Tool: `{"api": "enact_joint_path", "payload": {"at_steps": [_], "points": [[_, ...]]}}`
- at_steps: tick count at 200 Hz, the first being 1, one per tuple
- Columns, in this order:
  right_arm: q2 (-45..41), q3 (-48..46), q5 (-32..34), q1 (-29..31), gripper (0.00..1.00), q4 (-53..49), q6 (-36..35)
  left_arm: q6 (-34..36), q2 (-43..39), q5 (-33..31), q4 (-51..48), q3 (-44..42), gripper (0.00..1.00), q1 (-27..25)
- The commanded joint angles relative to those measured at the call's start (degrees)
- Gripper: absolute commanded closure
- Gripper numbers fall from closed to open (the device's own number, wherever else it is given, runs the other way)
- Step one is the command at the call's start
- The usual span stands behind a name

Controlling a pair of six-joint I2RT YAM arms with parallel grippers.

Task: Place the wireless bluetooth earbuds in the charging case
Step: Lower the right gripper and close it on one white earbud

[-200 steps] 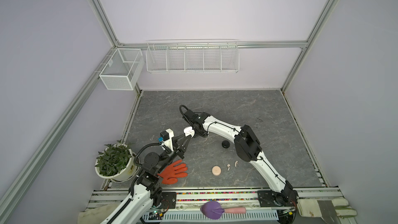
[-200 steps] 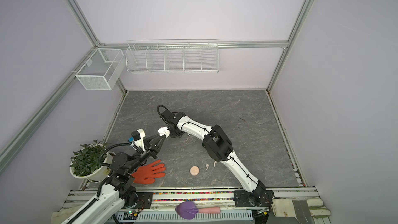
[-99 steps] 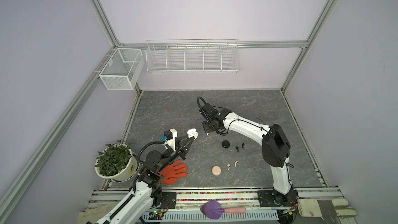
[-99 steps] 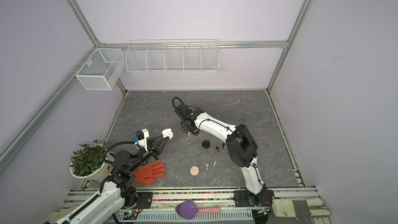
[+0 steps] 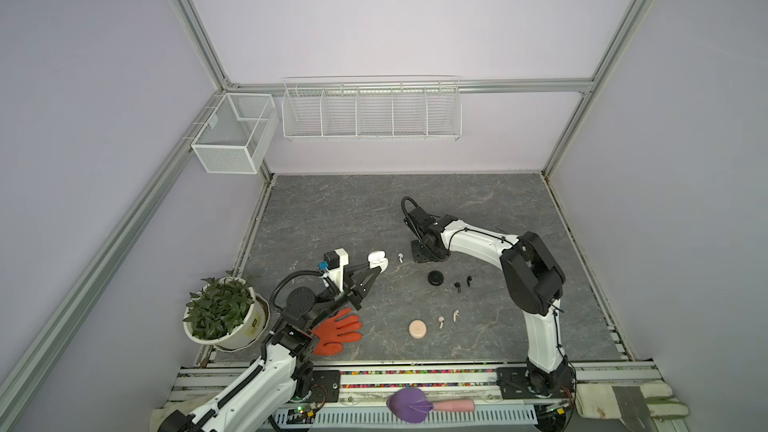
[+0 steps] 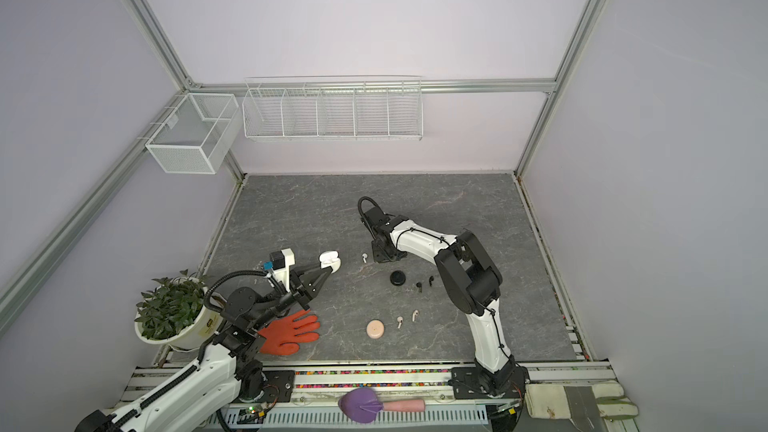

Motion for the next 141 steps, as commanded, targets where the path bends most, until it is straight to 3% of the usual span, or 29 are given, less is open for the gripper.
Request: {"api": "enact_joint_path", "payload": {"at_steps": [1,96,141], "points": [[2.7,1.1,-2.8,-0.2,0.76,-1.8,3.0,0.3,-1.4,0.3,-0.3,1.1,1.0,-0.3],[5.3,4.7,-1.7,-0.3,0.64,-7.0,0.8,0.6,-1.3,-0.1,-0.3,0.9,1.0,-0.3],[7.9,8.3,-0.6,-0.5,0.66,-10.1,-0.8,0.9,-1.9,-0.5,-0.8,0.9,1.0,-0.3]]}}
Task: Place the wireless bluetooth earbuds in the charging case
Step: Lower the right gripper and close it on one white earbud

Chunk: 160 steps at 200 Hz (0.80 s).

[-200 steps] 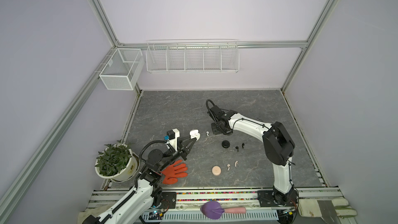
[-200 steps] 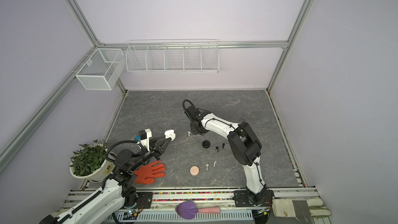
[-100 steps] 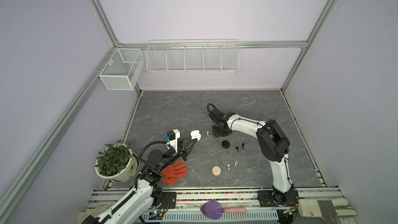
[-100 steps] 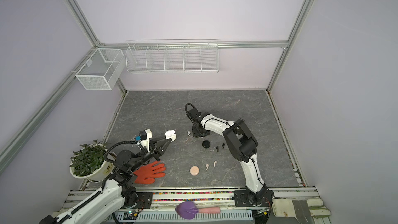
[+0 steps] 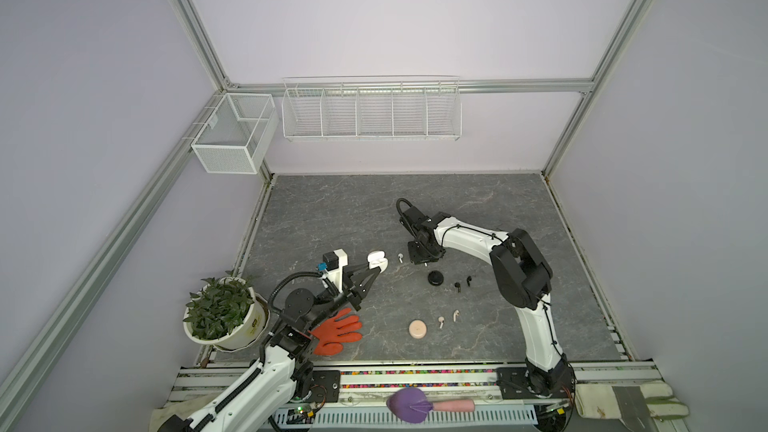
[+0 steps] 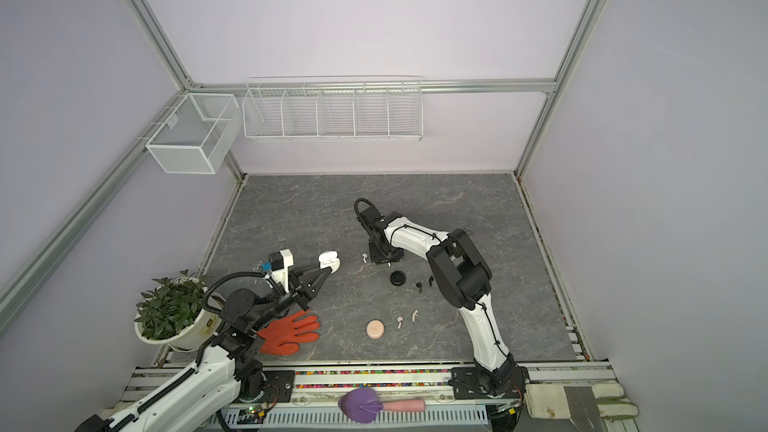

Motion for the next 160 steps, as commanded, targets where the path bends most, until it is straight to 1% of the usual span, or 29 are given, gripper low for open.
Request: {"api": "enact_joint_path", "payload": {"at_steps": [1,59,111,160], "points": [[2.9,1.1,1.2,-0.5,0.66,-3.4,-1.1,0.7,-0.6,-0.3,0.0,0.9,1.0,-0.2],[3.3,2.0,0.3,-0.4,0.71,-4.7,-1.4,1.0,0.3,-0.3,0.5,0.9,1.0,-0.2],[2.9,3.2,0.3,-0.2,0.7,-6.2,-1.9,1.0,0.3,-0.4,0.4,0.9,1.0,-0.2],[2.6,3.4,0.3,-0.2,0.7,-6.4,-2.1,1.1,0.5,-0.4,0.4,0.9,1.0,-0.2]]}}
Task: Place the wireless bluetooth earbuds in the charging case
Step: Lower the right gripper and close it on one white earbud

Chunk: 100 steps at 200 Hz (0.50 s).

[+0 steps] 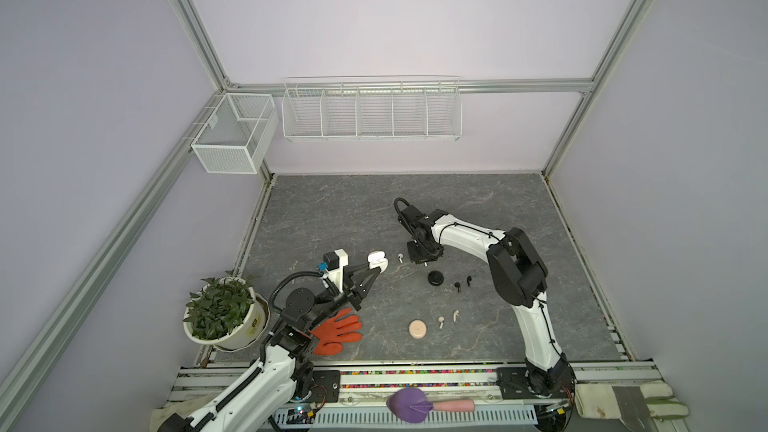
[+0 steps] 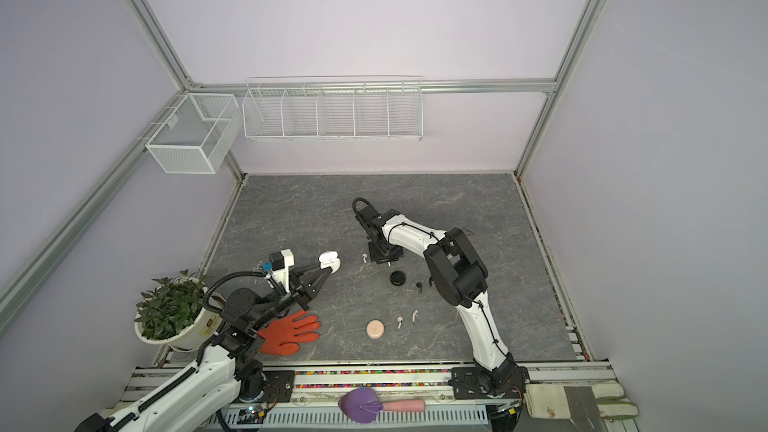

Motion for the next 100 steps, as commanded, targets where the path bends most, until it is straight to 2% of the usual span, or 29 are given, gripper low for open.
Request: {"api": "enact_joint_path", "payload": {"at_steps": [1,100], "points": [[1.1,0.5,0.2,-0.2,0.7,-2.7,-0.4,0.9,0.0,-0.4,0.4,0.9,1.0,-0.2],[2.2,1.2,1.0,-0.4,0.75,-1.7,-1.4,1.0,0.0,-0.3,0.0,1.3,1.0,-0.2]]}}
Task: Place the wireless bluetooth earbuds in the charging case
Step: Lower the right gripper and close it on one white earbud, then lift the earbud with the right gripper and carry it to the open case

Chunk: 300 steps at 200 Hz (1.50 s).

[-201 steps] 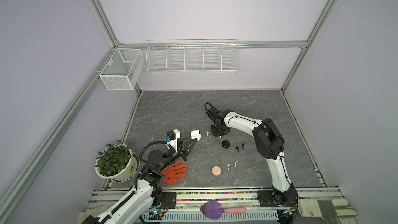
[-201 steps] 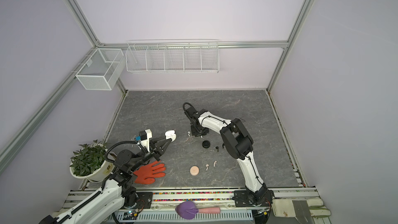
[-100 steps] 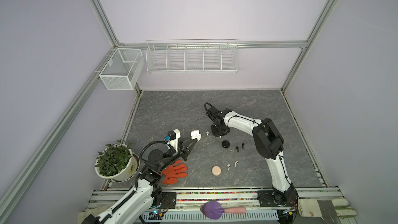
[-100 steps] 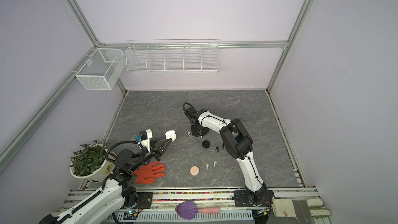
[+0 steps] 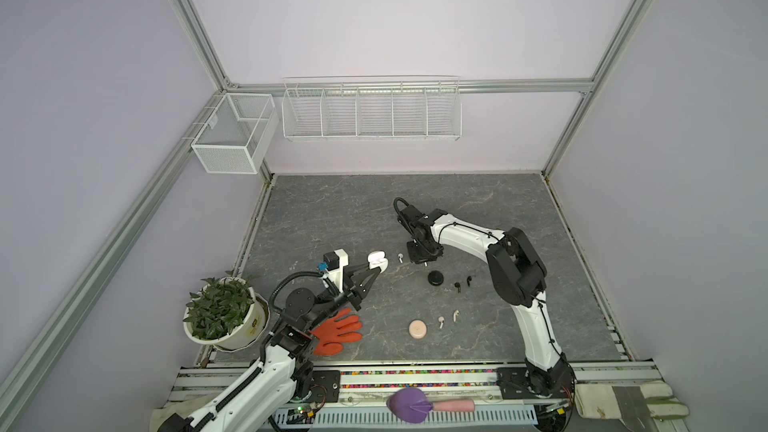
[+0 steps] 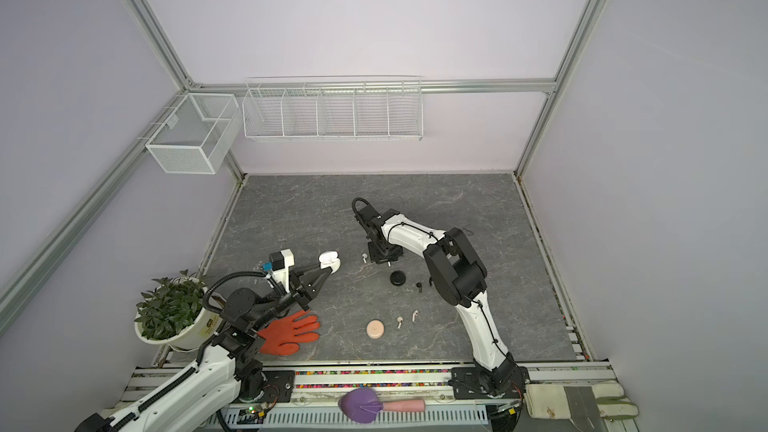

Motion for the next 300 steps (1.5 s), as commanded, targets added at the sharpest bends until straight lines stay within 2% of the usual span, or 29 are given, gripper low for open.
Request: {"api": "enact_joint_path", "payload": {"at_steps": [1,78,106,138,156,200,246,300], "points": [[1.7,0.5,1.0,-0.4,0.75,-1.2,-0.8,0.9,-0.1,-0.3,0.0,1.3,1.0,-0.2],[-6.6,-1.7,3.9,-0.4,0.81,2.7,-2.5,1.4,2.1,0.4,1.4,2.6,1.0,-0.2],[-14.0,-3.9,4.8,-0.4,0.84,5.6,-1.8,2.0,3.9,0.5,4.9,3.6,1.0,-0.3],[-24.3,-7.8,5.9,0.4,0.86,9.8,0.1,4.1,9.9,1.3,10.2,4.5,1.0,-0.8],[-30.2,-10.2,5.4,1.3,0.87,12.7,0.7,6.1,11.9,2.2,12.0,7.5,1.0,-0.9],[-40.6,-14.4,2.6,5.4,0.92,19.7,1.4,7.8,17.1,2.6,18.8,8.1,1.0,-0.9],[-48.4,-19.9,6.2,11.9,0.93,29.3,1.6,10.2,18.7,3.9,22.1,7.9,1.0,-0.9],[-49.8,-24.2,2.5,16.9,0.93,40.4,-1.2,10.6,18.5,5.4,21.3,9.0,1.0,-0.9]]}}
